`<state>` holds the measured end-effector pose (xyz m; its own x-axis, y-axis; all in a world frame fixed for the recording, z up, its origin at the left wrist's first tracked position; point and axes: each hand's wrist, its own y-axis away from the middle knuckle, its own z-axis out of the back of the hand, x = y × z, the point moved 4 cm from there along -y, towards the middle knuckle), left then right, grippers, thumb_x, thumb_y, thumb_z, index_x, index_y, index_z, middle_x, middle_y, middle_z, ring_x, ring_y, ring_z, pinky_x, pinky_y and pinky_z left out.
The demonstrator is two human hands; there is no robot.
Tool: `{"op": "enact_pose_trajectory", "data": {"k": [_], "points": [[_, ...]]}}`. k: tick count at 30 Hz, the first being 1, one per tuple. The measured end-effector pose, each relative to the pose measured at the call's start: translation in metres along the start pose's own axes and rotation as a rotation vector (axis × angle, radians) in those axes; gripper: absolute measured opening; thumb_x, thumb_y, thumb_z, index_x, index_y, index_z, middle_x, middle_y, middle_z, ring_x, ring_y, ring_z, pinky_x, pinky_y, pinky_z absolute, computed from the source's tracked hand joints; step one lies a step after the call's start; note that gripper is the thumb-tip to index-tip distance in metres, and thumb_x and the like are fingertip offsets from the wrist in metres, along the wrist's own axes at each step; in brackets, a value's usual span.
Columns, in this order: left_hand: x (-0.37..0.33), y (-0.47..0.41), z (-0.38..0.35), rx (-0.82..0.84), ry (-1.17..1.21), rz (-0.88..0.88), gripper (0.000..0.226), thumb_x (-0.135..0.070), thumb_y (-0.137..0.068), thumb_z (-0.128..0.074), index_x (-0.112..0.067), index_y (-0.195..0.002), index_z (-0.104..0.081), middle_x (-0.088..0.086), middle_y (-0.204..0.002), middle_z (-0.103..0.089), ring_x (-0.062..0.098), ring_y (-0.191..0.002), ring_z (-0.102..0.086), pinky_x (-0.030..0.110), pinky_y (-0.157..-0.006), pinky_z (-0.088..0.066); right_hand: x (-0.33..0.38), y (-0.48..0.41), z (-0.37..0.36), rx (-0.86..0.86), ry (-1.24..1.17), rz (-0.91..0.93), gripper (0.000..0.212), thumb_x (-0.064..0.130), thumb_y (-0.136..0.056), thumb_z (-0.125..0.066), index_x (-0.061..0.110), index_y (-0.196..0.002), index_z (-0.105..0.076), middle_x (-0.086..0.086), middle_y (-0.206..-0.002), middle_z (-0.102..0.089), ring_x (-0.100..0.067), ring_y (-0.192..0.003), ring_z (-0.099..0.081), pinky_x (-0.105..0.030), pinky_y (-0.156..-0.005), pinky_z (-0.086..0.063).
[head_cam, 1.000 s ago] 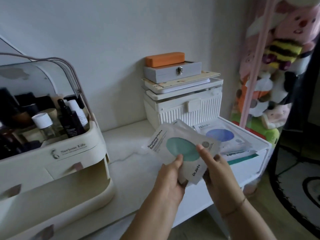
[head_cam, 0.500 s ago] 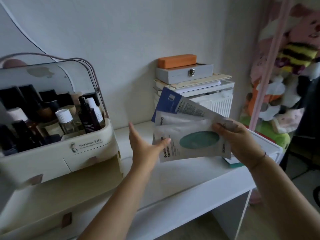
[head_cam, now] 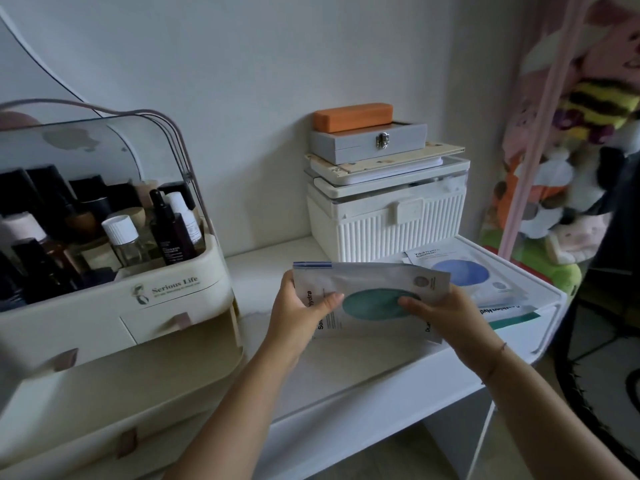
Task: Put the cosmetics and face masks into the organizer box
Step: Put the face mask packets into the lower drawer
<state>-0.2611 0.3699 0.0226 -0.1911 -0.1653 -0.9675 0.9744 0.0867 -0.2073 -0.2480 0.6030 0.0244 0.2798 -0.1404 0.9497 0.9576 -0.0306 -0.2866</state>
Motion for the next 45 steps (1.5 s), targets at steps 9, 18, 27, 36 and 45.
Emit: {"op": "enact_pose_trajectory", "data": {"k": [9,18,27,36,45], "points": [[-0.004,0.026,0.001,-0.017,-0.207,-0.075,0.028,-0.029,-0.084,-0.067,-0.032,-0.096,-0.042,-0.020,-0.095,-0.060,-0.014,-0.079,-0.058,-0.002,-0.062,-0.038,-0.008,0.017,-0.006,-0.067,-0.003,-0.061,0.015,0.004,-0.086,-0.061,0.018,-0.083,-0.065,0.002,-0.079,-0.064,-0.014,-0.076,-0.056,-0.031,-0.068,-0.045],[-0.050,0.079,0.067,-0.250,-0.156,-0.250,0.033,-0.029,-0.085,-0.064,-0.020,-0.115,-0.052,-0.014,-0.105,-0.066,-0.012,-0.091,-0.061,0.003,-0.068,-0.044,0.057,0.042,-0.058,-0.044,0.034,0.117,0.021,0.002,-0.091,-0.054,0.021,-0.095,-0.061,0.000,-0.089,-0.066,-0.013,-0.082,-0.063,-0.033,-0.072,-0.055],[-0.039,0.137,0.232,-0.572,-0.578,0.050,0.046,-0.025,-0.087,-0.063,-0.017,-0.131,-0.051,0.004,-0.126,-0.054,0.019,-0.107,-0.057,0.026,-0.087,-0.043,0.075,0.074,-0.211,0.155,0.151,0.005,0.045,0.020,-0.085,-0.066,0.022,-0.125,-0.044,0.019,-0.089,-0.052,-0.001,-0.076,-0.056,-0.008,-0.047,-0.045],[-0.024,0.141,0.269,-0.445,-0.761,0.111,0.022,-0.015,-0.088,-0.056,-0.010,-0.104,-0.070,0.003,-0.118,-0.057,0.010,-0.108,-0.049,0.018,-0.082,-0.030,0.074,0.079,-0.241,0.138,0.409,0.073,0.045,0.021,-0.087,-0.062,0.009,-0.129,-0.051,0.000,-0.116,-0.046,-0.001,-0.073,-0.048,-0.002,-0.052,-0.040],[-0.020,0.134,0.272,-0.076,-0.701,0.181,0.064,-0.072,-0.070,-0.052,-0.023,-0.111,-0.061,-0.015,-0.113,-0.049,0.004,-0.105,-0.047,0.015,-0.078,-0.037,0.086,0.058,-0.249,0.454,0.671,0.165,0.024,0.036,-0.086,-0.061,0.014,-0.091,-0.068,-0.005,-0.100,-0.056,-0.011,-0.071,-0.053,-0.015,-0.056,-0.033]]}}
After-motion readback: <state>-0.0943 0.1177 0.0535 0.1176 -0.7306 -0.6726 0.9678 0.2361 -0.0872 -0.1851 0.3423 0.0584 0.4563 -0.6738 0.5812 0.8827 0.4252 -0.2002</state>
